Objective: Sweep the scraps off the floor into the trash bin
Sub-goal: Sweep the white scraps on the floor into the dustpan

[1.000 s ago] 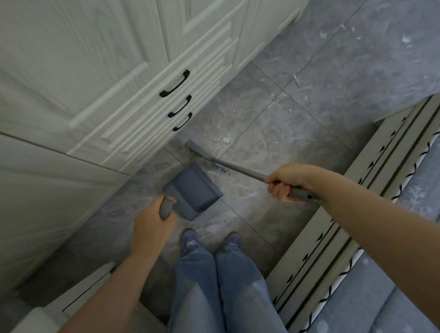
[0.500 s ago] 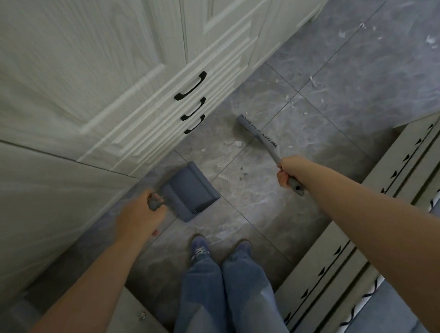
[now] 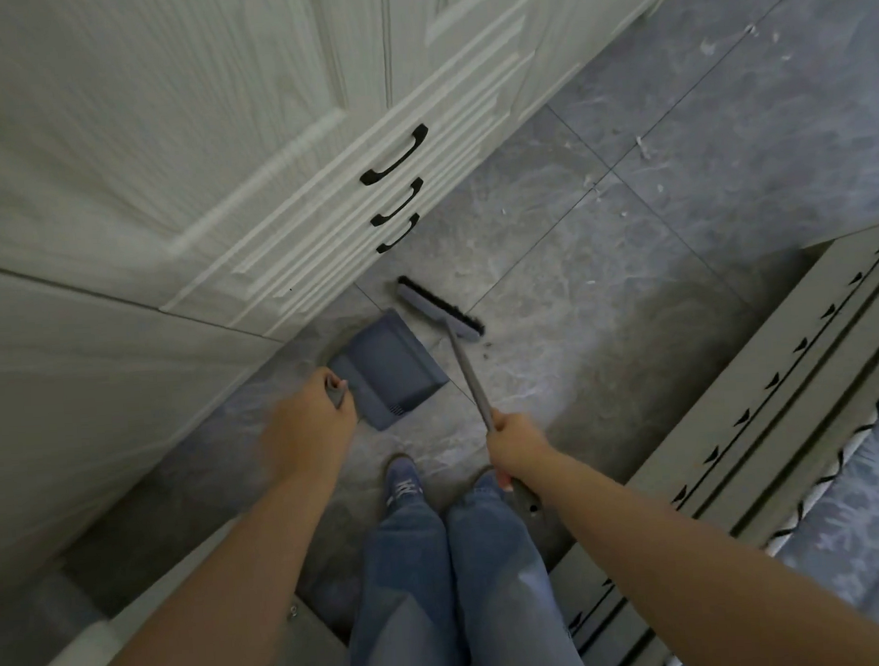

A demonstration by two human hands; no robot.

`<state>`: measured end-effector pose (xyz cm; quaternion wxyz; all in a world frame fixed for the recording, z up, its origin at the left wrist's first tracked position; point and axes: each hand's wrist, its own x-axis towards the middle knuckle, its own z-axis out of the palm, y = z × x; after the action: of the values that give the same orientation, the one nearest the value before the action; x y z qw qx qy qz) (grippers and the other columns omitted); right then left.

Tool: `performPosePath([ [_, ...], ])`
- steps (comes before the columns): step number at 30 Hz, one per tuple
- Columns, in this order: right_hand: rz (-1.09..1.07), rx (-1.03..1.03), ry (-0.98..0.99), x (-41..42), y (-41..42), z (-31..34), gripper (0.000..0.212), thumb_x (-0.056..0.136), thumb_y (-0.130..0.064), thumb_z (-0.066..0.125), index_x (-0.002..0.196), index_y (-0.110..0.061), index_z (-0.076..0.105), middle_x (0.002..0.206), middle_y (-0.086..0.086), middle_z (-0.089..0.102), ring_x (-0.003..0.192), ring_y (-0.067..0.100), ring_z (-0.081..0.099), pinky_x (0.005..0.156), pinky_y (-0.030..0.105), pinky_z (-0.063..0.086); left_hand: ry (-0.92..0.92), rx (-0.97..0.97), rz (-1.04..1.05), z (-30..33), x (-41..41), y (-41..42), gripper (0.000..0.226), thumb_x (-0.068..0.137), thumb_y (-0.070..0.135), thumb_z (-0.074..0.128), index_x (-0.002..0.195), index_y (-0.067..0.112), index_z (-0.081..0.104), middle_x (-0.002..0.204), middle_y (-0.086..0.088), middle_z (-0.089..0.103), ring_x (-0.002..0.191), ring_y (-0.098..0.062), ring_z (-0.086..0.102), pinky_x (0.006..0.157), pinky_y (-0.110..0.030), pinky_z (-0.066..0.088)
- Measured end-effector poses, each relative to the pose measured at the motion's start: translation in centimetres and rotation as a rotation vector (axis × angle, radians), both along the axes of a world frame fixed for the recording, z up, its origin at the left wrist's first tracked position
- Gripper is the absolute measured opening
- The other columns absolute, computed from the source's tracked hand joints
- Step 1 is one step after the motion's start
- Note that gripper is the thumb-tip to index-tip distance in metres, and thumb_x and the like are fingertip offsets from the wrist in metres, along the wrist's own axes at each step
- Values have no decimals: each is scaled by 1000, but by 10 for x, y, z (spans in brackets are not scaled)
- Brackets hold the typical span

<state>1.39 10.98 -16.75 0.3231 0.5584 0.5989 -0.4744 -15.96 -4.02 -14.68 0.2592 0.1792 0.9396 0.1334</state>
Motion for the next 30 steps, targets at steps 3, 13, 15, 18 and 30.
performPosePath([
  [3, -57, -27, 40, 20, -23, 15, 31, 96, -5, 35, 105, -21, 59, 75, 9, 54, 52, 22, 55, 45, 28, 49, -4, 10, -6, 0, 0, 0, 26, 97, 31, 50, 74, 18, 49, 62, -3, 50, 62, -28, 56, 56, -35, 45],
  [13, -642, -125, 215, 61, -49, 47, 44, 102, -3, 38, 135, -32, 42, 49, 2, 40, 37, 10, 35, 34, 19, 32, -15, 6, -43, -3, -2, -7, 14, 94, 29, 54, 82, 23, 51, 70, -7, 61, 65, -28, 58, 56, -36, 49],
  [15, -735, -88, 208, 61, -45, 50, 48, 102, -2, 38, 146, -23, 40, 53, 4, 38, 39, 11, 33, 33, 19, 31, -61, -11, -68, 0, -6, -13, 15, 96, 30, 54, 83, 22, 51, 69, -5, 58, 66, -28, 58, 56, -37, 49],
  [18, -887, -42, 164, 58, -35, 43, 48, 102, -3, 39, 147, -19, 39, 59, 5, 38, 42, 12, 32, 32, 19, 30, -100, -25, -178, 6, -18, -25, 15, 96, 28, 54, 84, 21, 52, 68, -2, 54, 70, -28, 58, 56, -33, 41],
  [30, -1100, -138, 28, 34, -47, -10, 25, 98, 0, 31, 98, -11, 53, 59, 4, 34, 32, 10, 30, 28, 17, 26, 93, -63, -413, 2, -17, -55, 18, 92, 27, 61, 76, 19, 56, 52, 6, 40, 45, -11, 35, 44, -23, 20],
])
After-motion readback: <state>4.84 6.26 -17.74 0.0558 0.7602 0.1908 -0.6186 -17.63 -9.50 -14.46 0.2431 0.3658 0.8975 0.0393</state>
